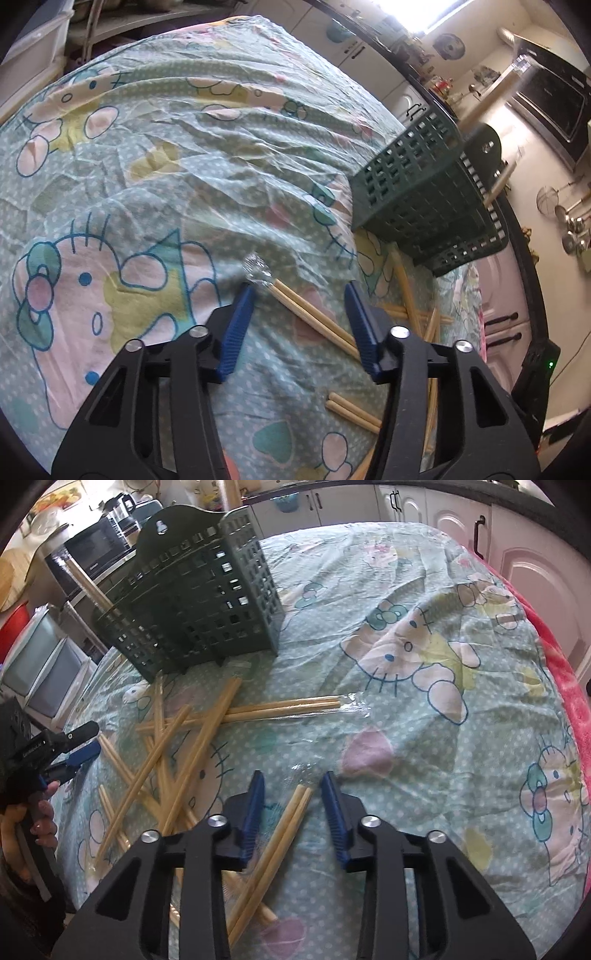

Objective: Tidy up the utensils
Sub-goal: 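Close the right tool on a chopstick while the left tool grasps another chopstick, then raise both held chopsticks upright and carry them above the green basket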

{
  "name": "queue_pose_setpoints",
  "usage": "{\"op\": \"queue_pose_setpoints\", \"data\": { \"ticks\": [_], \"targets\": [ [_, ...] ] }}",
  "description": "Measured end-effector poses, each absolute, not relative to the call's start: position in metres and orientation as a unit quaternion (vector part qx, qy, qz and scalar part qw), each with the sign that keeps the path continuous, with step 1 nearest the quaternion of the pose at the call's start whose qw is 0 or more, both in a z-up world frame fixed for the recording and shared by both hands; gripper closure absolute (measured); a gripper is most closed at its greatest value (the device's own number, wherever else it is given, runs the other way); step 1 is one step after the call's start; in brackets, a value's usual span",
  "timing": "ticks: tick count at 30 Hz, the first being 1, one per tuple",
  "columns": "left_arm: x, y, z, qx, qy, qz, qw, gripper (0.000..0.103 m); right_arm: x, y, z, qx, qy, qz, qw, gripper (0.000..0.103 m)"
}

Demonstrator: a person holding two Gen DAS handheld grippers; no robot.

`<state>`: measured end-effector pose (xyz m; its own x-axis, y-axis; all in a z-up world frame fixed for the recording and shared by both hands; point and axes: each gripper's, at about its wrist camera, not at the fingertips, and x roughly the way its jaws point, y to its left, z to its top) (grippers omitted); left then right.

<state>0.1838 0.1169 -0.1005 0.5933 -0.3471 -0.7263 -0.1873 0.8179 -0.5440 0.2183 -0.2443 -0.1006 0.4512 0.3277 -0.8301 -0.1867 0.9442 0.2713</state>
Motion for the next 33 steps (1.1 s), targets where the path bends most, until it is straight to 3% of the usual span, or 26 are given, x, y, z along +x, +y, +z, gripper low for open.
{"op": "queue_pose_setpoints", "data": {
  "ticks": [3,9,20,33],
  "targets": [
    [0.186,0.122,-0.103,-0.304,0.447,-0.041,0.840,0.075,0.219,-0.249,-0.101,0.077,0.502,0.150,0.849,0.085],
    [0.189,0.129,-0.107,-0.308,0.445,-0.031,0.840,0.088,0.220,-0.249,-0.101,0.073,0.498,0.150,0.851,0.090],
    [0.192,0.139,-0.108,-0.319,0.440,-0.034,0.838,0.099,0.219,-0.249,-0.090,0.079,0.482,0.160,0.858,0.095],
    [0.178,0.163,-0.047,-0.302,0.358,-0.029,0.883,0.100,0.216,-0.231,-0.034,0.056,0.418,0.182,0.889,0.097]
  ]
}}
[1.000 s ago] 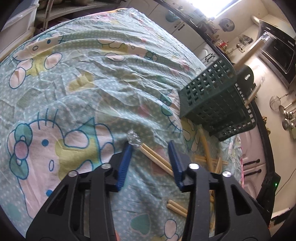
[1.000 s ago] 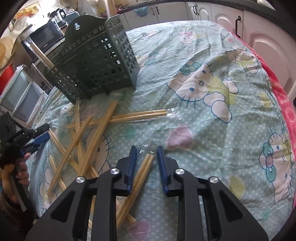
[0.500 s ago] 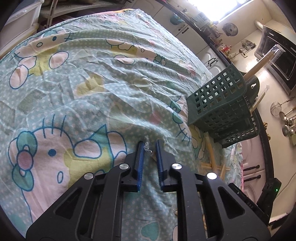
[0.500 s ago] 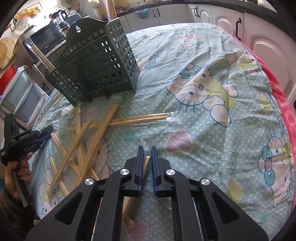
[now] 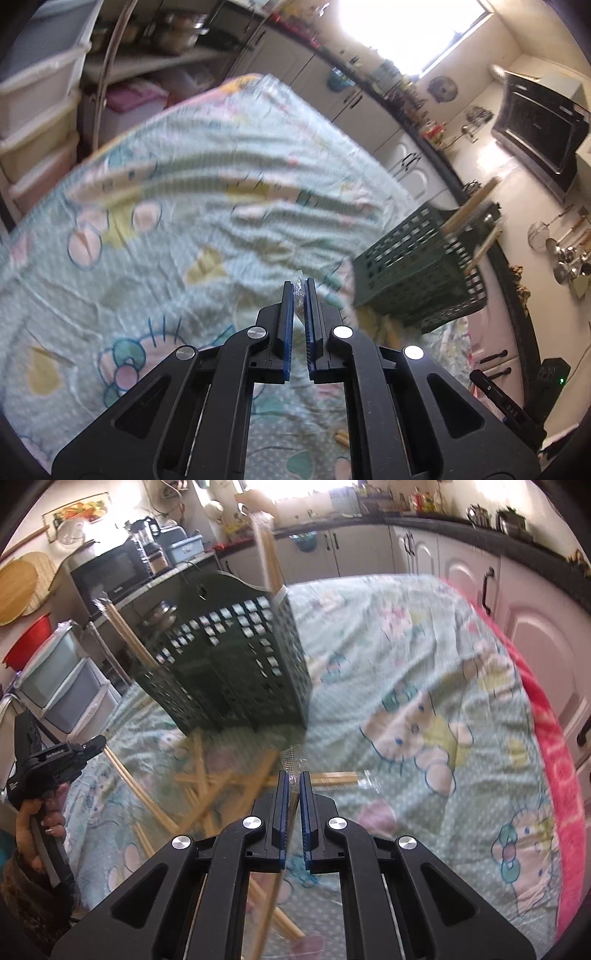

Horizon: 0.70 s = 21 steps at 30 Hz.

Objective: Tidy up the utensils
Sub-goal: 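Raise both held chopsticks upright and carry them above the green basket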

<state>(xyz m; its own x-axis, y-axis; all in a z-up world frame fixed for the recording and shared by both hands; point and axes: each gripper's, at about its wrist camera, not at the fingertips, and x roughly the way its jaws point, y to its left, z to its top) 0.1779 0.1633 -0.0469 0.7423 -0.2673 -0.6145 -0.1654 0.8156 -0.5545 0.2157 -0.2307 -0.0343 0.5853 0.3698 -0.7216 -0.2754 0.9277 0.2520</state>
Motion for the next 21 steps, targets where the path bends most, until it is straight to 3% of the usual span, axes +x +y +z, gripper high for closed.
{"op": "queue_pose_setpoints", "data": {
  "ticks": [21],
  "targets": [
    [0.140,0.093,0.061,-0.216,0.253,-0.137,0.933,0.100,0.196,-0.207,0.051,0.037,0.313,0.228,0.921,0.097]
  ]
}}
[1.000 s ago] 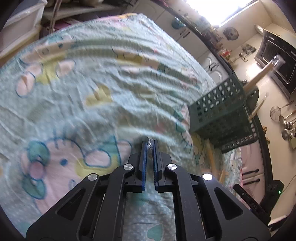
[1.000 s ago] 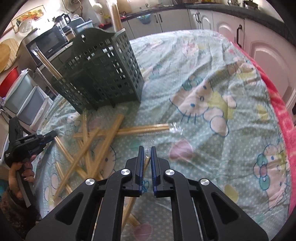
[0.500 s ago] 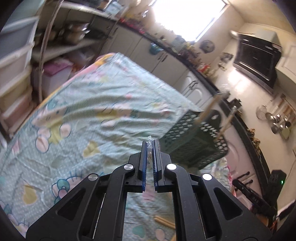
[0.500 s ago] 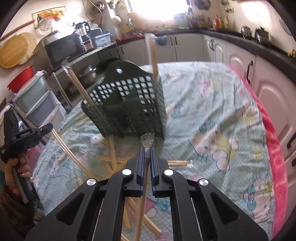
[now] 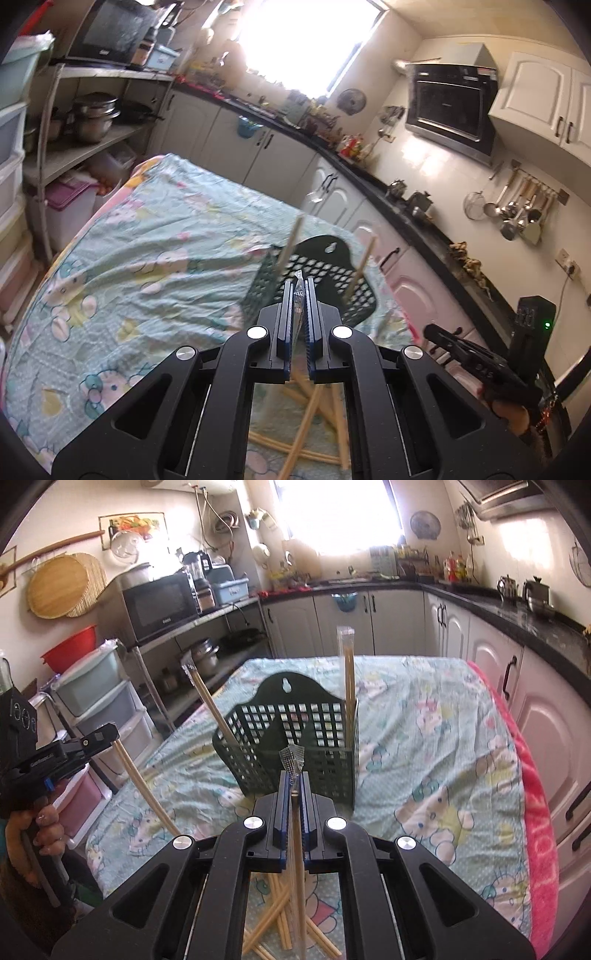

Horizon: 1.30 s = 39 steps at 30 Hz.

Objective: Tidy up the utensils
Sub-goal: 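Raise both held chopsticks upright and carry them above the green basket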

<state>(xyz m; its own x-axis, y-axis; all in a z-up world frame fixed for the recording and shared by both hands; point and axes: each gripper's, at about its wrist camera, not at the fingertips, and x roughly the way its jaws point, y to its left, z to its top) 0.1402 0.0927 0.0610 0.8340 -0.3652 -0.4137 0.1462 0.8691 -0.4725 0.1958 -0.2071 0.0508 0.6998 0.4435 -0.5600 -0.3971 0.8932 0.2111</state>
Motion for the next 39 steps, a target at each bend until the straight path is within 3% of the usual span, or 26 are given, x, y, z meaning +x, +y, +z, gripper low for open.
{"op": "queue_pose_setpoints", "data": {
  "ticks": [39],
  "targets": [
    [0.186,0.013,0.162,-0.148,0.179,-0.200,0.952,0.100,0.207,-0.187,0.168,0.035,0.167,0.250,0.953,0.097]
  ]
}}
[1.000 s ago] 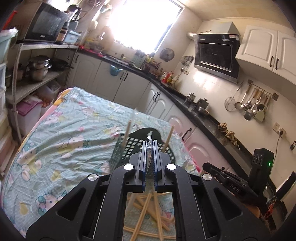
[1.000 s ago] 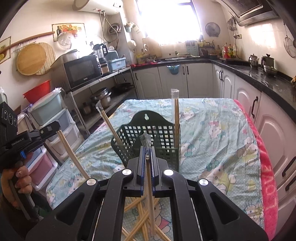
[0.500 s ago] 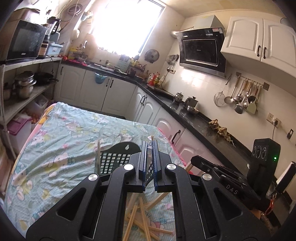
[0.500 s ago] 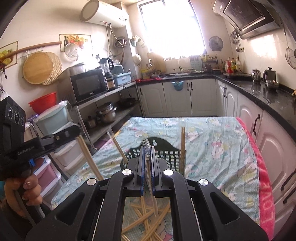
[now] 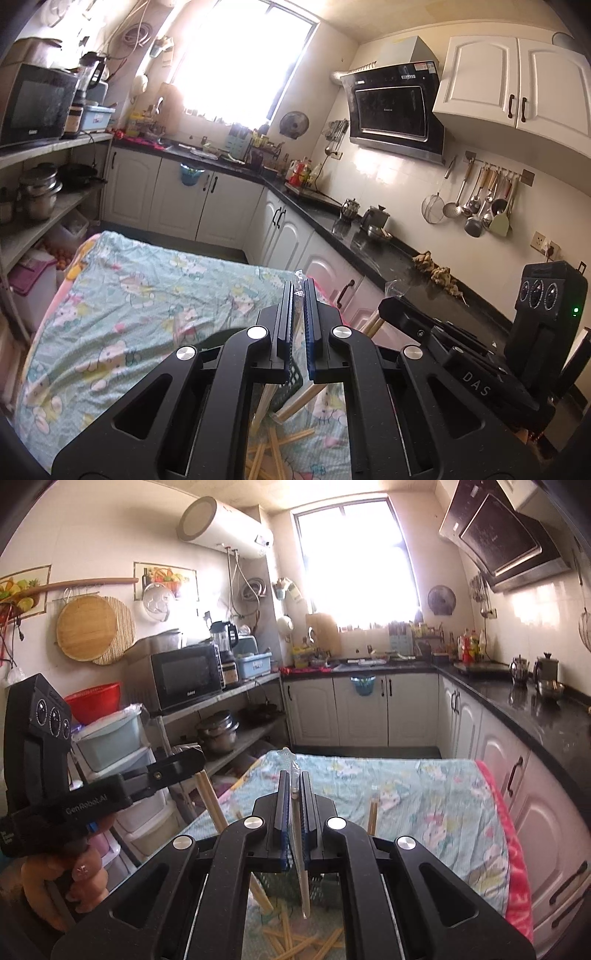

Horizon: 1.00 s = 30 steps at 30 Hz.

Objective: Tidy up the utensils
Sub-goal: 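Raise both held chopsticks upright and carry them above the green basket, then lower the chopsticks into the basket slots and open both tools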

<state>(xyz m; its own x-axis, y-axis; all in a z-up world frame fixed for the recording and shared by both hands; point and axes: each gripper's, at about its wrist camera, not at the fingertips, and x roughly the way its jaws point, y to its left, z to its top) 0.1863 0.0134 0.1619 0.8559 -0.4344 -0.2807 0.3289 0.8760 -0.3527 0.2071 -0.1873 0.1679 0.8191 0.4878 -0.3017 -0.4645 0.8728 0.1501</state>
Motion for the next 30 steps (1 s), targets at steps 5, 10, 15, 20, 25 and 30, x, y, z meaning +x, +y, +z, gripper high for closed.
{"op": "queue_pose_setpoints", "data": {
  "ticks": [5,10,15,20,25,30],
  "targets": [
    [0.196,0.011,0.176,-0.142,0.166,-0.194,0.956,0.100,0.214,-0.185,0.183,0.032,0.153,0.247,0.956,0.097],
    [0.206,0.011,0.185,-0.144,0.155,-0.189,0.959,0.100,0.220,-0.185,0.198,0.038,0.133,0.243,0.960,0.097],
    [0.217,0.013,0.189,-0.149,0.149,-0.184,0.960,0.100,0.226,-0.188,0.207,0.039,0.112,0.240,0.963,0.097],
    [0.229,0.012,0.185,-0.149,0.137,-0.181,0.963,0.100,0.238,-0.190,0.208,0.038,0.105,0.228,0.967,0.097],
    [0.243,0.007,0.171,-0.142,0.142,-0.172,0.964,0.100,0.249,-0.193,0.197,0.039,0.114,0.220,0.968,0.097],
    [0.258,0.003,0.151,-0.133,0.160,-0.165,0.964,0.100,0.260,-0.193,0.180,0.036,0.124,0.207,0.970,0.097]
  ]
}}
